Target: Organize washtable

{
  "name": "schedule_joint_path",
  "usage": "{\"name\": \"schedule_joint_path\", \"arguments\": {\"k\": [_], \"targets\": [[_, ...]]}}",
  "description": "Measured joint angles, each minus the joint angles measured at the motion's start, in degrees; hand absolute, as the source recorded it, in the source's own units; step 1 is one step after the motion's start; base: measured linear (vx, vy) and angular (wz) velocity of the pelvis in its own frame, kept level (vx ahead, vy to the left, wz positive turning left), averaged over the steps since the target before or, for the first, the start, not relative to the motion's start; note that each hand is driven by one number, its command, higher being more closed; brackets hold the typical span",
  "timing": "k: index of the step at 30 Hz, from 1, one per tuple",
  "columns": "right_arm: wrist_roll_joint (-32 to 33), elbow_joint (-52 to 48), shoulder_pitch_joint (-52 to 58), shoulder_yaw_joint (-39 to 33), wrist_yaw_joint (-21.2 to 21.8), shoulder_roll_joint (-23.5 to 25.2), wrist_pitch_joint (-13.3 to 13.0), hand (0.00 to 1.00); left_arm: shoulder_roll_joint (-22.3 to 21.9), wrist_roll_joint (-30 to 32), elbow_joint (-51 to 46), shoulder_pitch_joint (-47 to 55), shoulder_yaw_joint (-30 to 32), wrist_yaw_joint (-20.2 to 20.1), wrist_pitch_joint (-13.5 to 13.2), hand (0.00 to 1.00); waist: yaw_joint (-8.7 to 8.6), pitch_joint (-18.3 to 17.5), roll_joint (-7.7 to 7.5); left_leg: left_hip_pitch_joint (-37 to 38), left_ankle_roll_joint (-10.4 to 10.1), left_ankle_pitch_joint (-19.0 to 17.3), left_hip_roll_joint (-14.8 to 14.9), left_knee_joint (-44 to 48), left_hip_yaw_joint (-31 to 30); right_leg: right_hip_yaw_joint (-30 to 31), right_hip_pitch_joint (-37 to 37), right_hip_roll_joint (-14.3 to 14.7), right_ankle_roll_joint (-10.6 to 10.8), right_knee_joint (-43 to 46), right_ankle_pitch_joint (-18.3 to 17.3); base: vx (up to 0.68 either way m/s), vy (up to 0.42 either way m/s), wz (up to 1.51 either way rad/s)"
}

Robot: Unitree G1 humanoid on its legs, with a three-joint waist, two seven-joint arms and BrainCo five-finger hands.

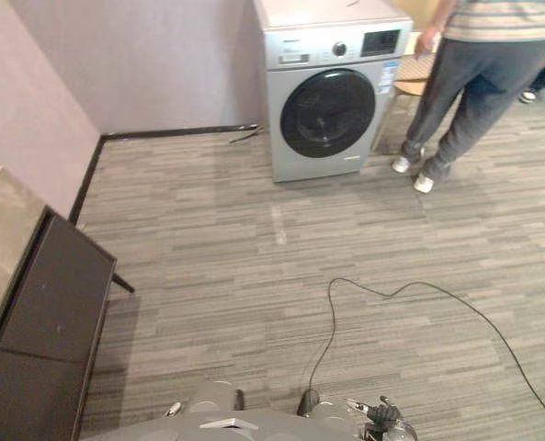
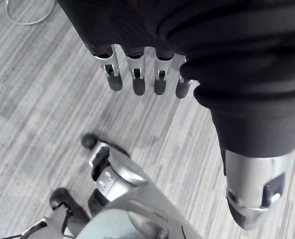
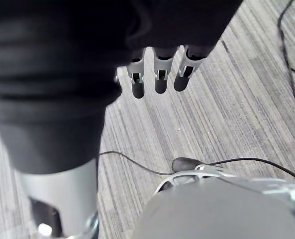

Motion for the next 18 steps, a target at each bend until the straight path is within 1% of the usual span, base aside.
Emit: {"name": "schedule_joint_path", "arguments": {"k": [1,2,3,4,6,7,8,9,10,11,12,13,14,15,16,17,18], "targets": [[0.01,-0.53,-0.04,0.15,-0.08,0.00,-0.03,0.00,-0.52,0.02,-0.64,-0.32,0.99,0.03,-0.02,0.00,0.67,0.00,0.10,-1.44,0.51,0.43,-1.97,-3.17,-4.95,2.14,-0.08,0.55,-0.11,0.10,-0.11,-0.17,0.155,-1.01],[0.02,-0.92,0.39,0.37,-0.11,0.01,-0.03,0.00,-0.76,0.01,-0.99,-0.29,1.35,0.05,-0.02,0.00,1.20,-0.01,0.10,-1.80,0.48,1.13,-2.52,-4.75,-7.30,3.51,-0.05,0.84,-0.10,0.21,-0.18,-0.13,0.122,-1.12],[0.01,-1.86,1.32,1.40,-0.18,-0.23,-0.07,0.00,-1.35,0.04,-1.38,-0.19,2.07,0.09,-0.12,0.00,1.71,-0.27,0.56,-1.63,0.64,3.51,-2.18,-6.27,-9.18,5.43,-0.28,1.63,0.29,0.64,-0.56,0.08,0.134,-1.35],[0.07,-2.74,1.83,3.10,-0.24,-0.46,-0.31,0.00,-1.70,0.04,-1.62,0.31,2.33,0.30,-0.37,0.00,1.56,-0.93,1.49,-0.68,3.83,5.84,-0.28,-5.31,-5.80,8.92,-0.12,2.70,0.64,2.18,-1.77,0.15,0.148,-1.50],[0.05,-4.55,2.61,5.30,-0.18,0.33,-0.40,0.00,-0.76,0.05,-2.14,0.27,2.56,0.44,-0.56,0.00,1.51,-1.82,-0.11,0.30,4.45,4.27,0.47,-6.01,-1.14,12.56,-0.83,2.01,1.28,3.77,-2.11,0.22,0.115,-1.25],[0.05,-5.21,3.14,5.65,-0.18,0.72,-0.62,0.00,-0.54,0.05,-2.12,-0.19,3.20,0.50,-0.66,0.00,1.27,-2.36,-0.93,0.79,4.88,3.84,0.82,-6.72,1.13,13.08,-1.72,1.48,1.48,4.77,-2.33,0.25,0.071,-1.31],[0.07,-5.93,3.47,5.92,-0.13,0.98,-0.62,0.00,-0.47,0.04,-2.24,-0.72,3.47,0.52,-0.98,0.00,1.68,-2.99,-1.84,1.68,5.26,3.43,1.51,-7.84,4.99,12.54,-4.15,0.66,1.99,7.81,-2.96,0.24,0.045,-1.28],[0.05,-6.19,3.43,5.90,-0.13,1.17,-0.69,0.00,-0.35,0.04,-2.23,-0.85,3.48,0.54,-1.09,0.00,1.92,-3.11,-2.02,2.73,5.58,3.40,1.84,-8.41,6.90,11.95,-5.19,0.26,2.44,9.40,-3.33,0.28,0.000,-1.93],[-0.03,-6.52,3.25,5.45,0.01,1.38,-0.75,0.00,-0.20,-0.05,-2.05,-0.96,3.48,0.59,-1.31,0.00,1.71,-3.20,-2.36,5.26,5.94,3.43,2.76,-10.06,12.52,9.62,-7.93,-0.75,3.15,13.91,-4.18,0.23,-0.048,-1.64],[-0.03,-6.52,3.22,5.23,0.11,1.44,-0.81,0.00,-0.13,-0.06,-2.02,-1.00,3.48,0.60,-1.36,0.00,1.59,-3.21,-2.37,6.38,5.97,3.45,3.10,-10.57,14.52,8.16,-8.81,-1.17,3.51,15.51,-4.33,0.20,-0.090,-1.75],[-0.02,-6.49,3.16,4.35,0.22,1.59,-0.99,0.00,-0.05,-0.07,-1.90,-1.26,3.34,0.62,-1.41,0.00,1.14,-3.00,-2.38,8.24,5.98,3.46,3.70,-11.48,17.18,4.92,-9.92,-1.97,3.91,17.37,-4.32,0.10,-0.118,-1.40],[-0.02,-6.34,3.00,3.28,0.25,1.54,-1.14,0.00,0.07,-0.13,-1.29,-2.23,2.79,0.68,-1.44,0.00,0.94,-2.36,-1.78,10.69,5.97,3.45,4.73,-12.69,20.23,-0.49,-10.46,-3.15,4.04,19.21,-4.55,0.09,-0.132,-1.59],[-0.02,-6.18,3.06,2.70,0.26,1.52,-1.17,0.00,0.57,-0.30,-0.13,-3.20,1.87,0.72,-1.60,0.00,0.69,-2.26,-1.56,12.56,5.95,3.45,5.96,-13.83,22.62,-5.89,-10.81,-4.80,3.35,19.75,-4.94,0.05,-0.104,-1.38],[-0.03,-6.06,2.94,2.21,0.29,1.66,-1.22,0.00,0.83,-0.36,0.07,-3.48,1.50,0.71,-1.65,0.00,0.28,-2.26,-1.58,13.20,5.92,3.45,6.56,-14.36,23.49,-7.72,-11.13,-5.41,3.28,19.40,-4.98,0.03,-0.068,-1.12],[-0.02,-5.87,2.76,1.27,0.25,1.82,-1.25,0.00,1.37,-0.36,0.34,-4.21,0.53,0.79,-1.67,0.00,-0.60,-2.04,-1.81,14.60,5.32,3.61,7.76,-15.95,25.06,-9.76,-11.75,-6.49,3.38,17.79,-4.73,0.00,-0.035,-0.97],[-0.02,-5.74,2.76,0.36,0.15,2.00,-1.22,0.00,2.06,-0.30,0.70,-5.00,-0.94,0.75,-1.69,0.00,-0.94,-1.87,-2.04,15.84,3.77,3.98,9.08,-17.89,26.59,-9.92,-13.18,-7.05,4.42,15.55,-3.55,-0.01,-0.025,-0.89],[-0.02,-5.65,2.70,-0.35,0.09,2.28,-1.15,0.00,2.38,-0.31,0.71,-5.38,-1.40,0.71,-1.73,0.00,-1.06,-1.42,-2.34,16.74,3.07,4.39,9.50,-18.91,27.46,-9.93,-13.64,-7.60,4.92,14.28,-2.70,-0.03,-0.031,-0.78]]}}
